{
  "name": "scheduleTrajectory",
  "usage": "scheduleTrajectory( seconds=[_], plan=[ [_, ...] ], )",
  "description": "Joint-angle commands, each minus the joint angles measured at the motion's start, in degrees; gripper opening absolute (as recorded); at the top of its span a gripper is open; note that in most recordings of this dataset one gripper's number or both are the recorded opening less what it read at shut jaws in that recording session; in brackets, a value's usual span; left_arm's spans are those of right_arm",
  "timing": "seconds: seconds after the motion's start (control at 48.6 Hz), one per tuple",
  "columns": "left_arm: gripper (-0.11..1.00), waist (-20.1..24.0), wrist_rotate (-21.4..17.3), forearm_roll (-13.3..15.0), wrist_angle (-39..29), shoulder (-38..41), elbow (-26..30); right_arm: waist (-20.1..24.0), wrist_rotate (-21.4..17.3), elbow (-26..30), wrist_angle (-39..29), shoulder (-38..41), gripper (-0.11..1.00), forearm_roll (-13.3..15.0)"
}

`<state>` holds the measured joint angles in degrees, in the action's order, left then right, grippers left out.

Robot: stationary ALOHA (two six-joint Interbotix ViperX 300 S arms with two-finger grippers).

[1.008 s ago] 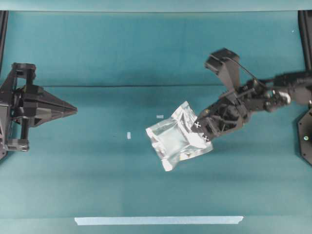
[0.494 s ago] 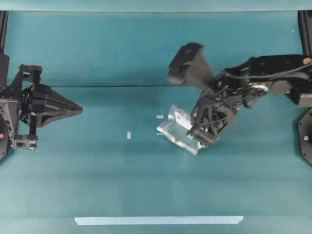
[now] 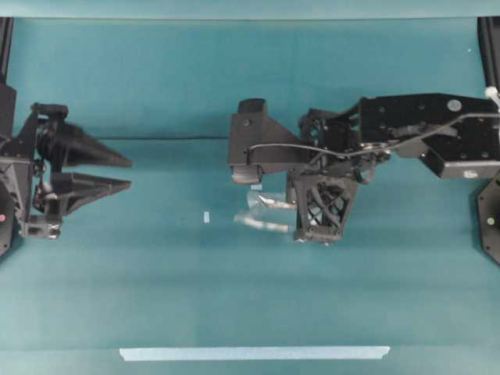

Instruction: Hand over the silver zip bag and make it stand upright.

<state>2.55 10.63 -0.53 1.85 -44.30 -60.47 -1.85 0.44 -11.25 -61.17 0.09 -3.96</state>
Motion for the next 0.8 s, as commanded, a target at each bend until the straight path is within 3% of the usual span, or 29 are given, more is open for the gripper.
scheduleTrajectory(
  seconds=[0.0,0.103,0.473,0.782],
  plan=[
    [0.77,0.3,0.0,-0.1,0.3,0.2,1.0,0.1,1.8,1.8,0.0,0.2,0.04,0.9],
    [0.94,0.3,-0.5,0.0,0.3,0.4,0.4,0.0,3.3,2.6,-0.3,1.2,0.04,1.7],
    [0.93,0.3,-0.1,-0.1,0.2,3.5,-0.3,-0.5,7.3,7.1,-1.8,4.8,0.04,4.1],
    [0.93,0.3,-0.4,-0.1,0.4,4.3,-0.3,-0.7,9.4,7.6,-2.7,6.3,0.04,4.2]
  ],
)
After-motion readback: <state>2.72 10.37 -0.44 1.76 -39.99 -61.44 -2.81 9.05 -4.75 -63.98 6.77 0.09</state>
